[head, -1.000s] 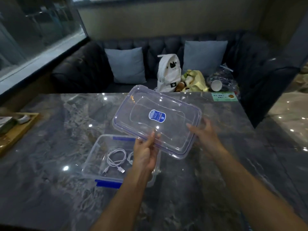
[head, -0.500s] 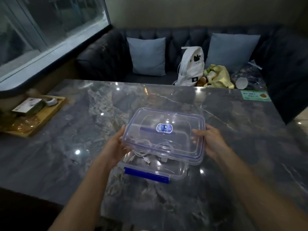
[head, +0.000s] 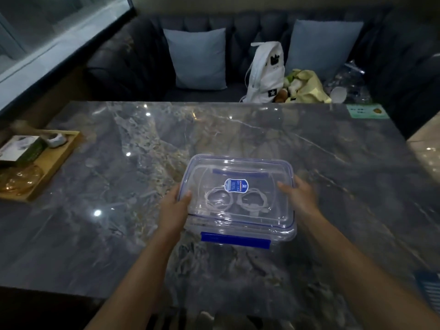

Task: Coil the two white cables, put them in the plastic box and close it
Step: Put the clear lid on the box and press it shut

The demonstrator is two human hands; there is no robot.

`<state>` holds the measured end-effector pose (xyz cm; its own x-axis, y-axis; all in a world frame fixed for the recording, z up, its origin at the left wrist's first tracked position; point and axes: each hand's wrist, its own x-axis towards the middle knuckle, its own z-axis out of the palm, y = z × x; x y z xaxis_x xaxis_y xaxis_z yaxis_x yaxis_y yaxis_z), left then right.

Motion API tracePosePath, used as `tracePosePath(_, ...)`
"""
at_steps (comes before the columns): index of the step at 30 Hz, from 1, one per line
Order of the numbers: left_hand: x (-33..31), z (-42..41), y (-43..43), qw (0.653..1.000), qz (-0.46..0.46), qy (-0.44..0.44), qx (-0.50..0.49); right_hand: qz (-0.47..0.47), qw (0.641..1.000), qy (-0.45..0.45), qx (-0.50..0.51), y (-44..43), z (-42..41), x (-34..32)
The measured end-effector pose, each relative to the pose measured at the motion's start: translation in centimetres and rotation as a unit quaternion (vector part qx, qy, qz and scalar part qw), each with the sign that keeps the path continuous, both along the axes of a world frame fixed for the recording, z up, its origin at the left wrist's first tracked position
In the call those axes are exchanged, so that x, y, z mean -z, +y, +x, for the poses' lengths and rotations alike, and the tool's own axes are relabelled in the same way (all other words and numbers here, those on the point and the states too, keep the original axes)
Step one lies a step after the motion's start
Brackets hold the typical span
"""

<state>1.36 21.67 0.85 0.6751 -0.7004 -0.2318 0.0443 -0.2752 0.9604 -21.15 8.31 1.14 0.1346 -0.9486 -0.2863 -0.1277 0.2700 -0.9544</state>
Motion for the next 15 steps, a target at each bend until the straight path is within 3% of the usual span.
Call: tracePosePath(15,1.7,0.0,1.5,0.999,0.018,0.019,0.047,0.012,1.000,-0.008,-0.014,0.8,-0.7,1.0)
